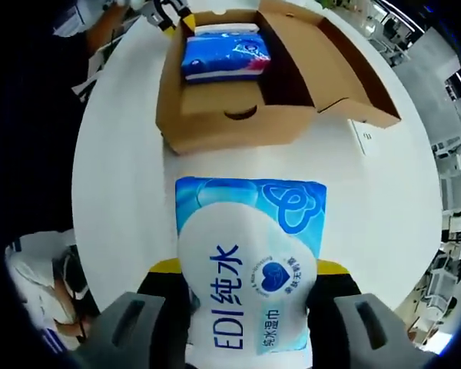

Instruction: Operate the shoe box by opening the lid, removing the specified soft item, and placing it in the target area until the item is outside and the box remains undamaged.

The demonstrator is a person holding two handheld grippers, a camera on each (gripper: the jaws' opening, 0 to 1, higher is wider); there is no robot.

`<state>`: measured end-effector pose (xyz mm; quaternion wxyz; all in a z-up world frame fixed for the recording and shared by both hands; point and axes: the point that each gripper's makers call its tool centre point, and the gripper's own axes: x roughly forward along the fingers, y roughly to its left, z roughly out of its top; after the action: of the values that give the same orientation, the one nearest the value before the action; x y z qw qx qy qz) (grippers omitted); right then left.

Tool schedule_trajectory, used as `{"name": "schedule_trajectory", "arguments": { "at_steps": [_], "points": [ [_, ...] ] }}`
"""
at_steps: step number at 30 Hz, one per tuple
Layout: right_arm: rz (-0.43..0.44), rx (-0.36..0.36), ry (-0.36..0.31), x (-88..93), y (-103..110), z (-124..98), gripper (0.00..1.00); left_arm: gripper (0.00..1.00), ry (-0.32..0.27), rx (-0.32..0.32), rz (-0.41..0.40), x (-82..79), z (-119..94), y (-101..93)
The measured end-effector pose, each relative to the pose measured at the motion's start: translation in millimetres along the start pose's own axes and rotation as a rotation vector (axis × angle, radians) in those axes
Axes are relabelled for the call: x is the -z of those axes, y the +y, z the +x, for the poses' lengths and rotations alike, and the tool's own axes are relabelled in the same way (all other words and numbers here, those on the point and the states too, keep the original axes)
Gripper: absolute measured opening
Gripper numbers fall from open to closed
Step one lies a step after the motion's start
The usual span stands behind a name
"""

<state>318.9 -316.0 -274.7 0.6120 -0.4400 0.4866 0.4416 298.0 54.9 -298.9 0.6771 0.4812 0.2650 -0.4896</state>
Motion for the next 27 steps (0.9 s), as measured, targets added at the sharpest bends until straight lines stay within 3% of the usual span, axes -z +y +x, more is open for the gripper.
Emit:
{"name": "schedule_trajectory", "arguments": {
  "at_steps": [27],
  "points": [
    [-0.071, -0.065, 0.0, 3.4, 11, 26, 0.6, 0.16, 0.004, 0.003, 0.0, -1.0, 0, 0.7]
  ]
}}
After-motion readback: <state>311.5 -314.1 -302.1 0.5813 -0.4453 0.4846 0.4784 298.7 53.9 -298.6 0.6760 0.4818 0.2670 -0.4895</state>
